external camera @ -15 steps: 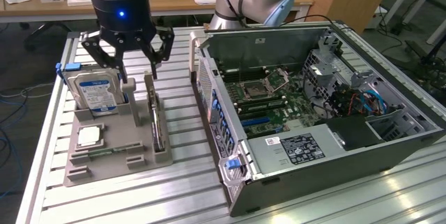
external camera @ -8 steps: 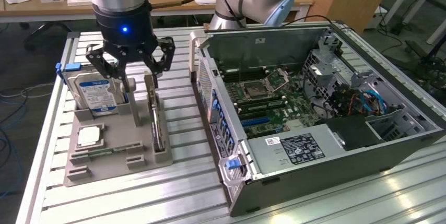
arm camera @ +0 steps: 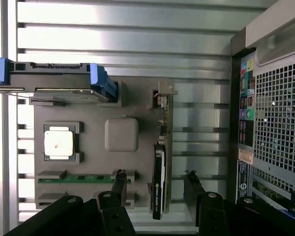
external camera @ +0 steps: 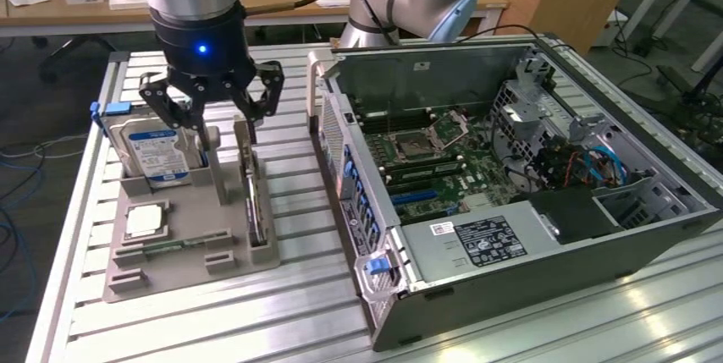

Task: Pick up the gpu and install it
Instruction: 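Pick up the gpu and move the gpu toward the slot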

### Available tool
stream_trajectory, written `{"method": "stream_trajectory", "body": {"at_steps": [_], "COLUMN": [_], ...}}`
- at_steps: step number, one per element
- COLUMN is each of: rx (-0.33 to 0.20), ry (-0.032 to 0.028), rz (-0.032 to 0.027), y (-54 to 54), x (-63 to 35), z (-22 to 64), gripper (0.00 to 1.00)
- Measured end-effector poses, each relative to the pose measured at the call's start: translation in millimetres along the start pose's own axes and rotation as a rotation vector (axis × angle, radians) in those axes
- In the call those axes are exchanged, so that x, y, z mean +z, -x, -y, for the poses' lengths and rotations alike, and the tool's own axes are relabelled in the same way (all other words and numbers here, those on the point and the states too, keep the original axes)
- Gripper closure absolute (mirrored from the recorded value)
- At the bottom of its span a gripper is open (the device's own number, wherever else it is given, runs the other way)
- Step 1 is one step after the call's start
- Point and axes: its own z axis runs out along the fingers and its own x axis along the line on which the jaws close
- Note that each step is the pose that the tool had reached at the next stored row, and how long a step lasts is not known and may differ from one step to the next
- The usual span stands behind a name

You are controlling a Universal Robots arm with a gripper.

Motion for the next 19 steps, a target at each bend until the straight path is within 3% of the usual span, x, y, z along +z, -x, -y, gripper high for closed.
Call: {"method": "stream_trajectory", "body": {"at_steps": [5, 15, 19], "rx": [0.0, 0.0, 0.0], "ry": [0.0, 0.0, 0.0], "rz": [0.0001, 0.0001, 0.0], "y": [0.5, 2.8, 3.3], "x": [2.0, 15.7, 19.8], "z": [3.5, 4.8, 9.9], "gripper": [0.41, 0.41, 0.41]}}
